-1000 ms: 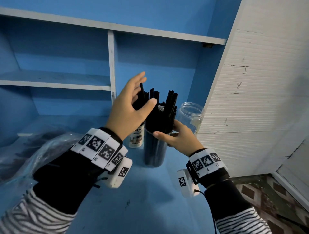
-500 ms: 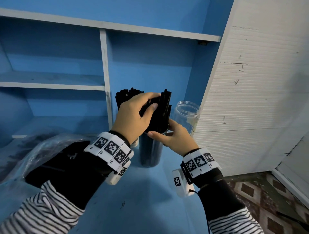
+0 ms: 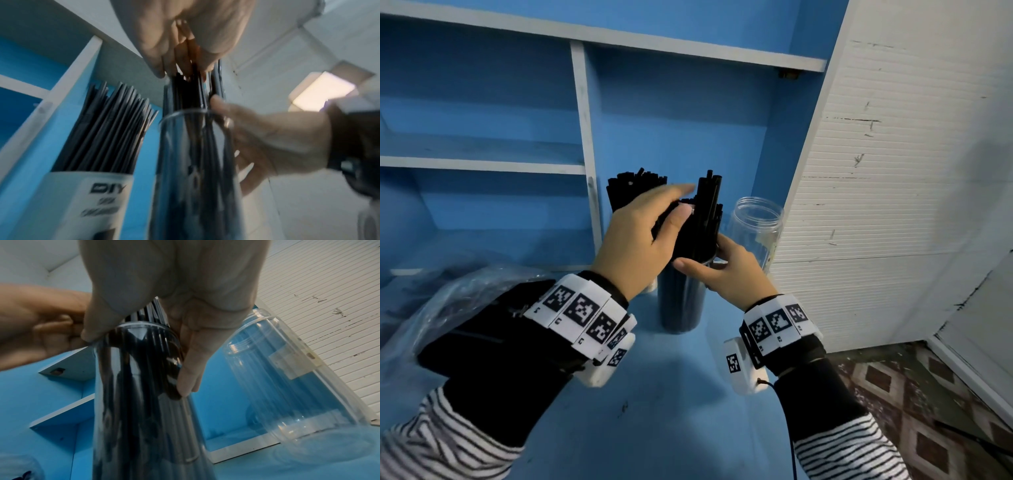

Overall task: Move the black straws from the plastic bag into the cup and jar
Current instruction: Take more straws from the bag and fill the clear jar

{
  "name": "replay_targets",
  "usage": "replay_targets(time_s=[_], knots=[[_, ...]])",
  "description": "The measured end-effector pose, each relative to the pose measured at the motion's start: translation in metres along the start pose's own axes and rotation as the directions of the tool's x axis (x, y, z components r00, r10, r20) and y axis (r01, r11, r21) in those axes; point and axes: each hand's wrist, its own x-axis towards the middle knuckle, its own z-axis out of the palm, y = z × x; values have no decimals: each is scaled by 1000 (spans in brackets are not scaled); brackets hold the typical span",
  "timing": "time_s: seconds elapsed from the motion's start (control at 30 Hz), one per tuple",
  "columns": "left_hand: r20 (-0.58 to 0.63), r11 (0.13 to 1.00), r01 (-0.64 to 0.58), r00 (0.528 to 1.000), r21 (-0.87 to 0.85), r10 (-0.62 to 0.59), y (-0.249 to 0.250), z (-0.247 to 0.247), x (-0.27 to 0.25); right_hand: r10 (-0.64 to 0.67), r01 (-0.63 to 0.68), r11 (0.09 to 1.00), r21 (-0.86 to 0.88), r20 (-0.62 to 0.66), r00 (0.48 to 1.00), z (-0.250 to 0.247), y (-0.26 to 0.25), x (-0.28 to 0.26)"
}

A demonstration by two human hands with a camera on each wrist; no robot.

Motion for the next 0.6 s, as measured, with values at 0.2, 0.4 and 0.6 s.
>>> replay_targets(time_s=[0.2, 0.4, 0.6], knots=[[66, 996, -79, 995, 33, 76, 20, 13, 23, -31, 31, 997, 74, 1, 1000, -1, -2, -4], [32, 993, -95, 995, 72, 93, 14, 20, 15, -42, 41, 996, 83, 11, 999, -2, -1, -4], [95, 972, -161, 985, 173, 147, -4, 23, -3, -42, 43, 998, 40, -14, 999, -1, 2, -3]])
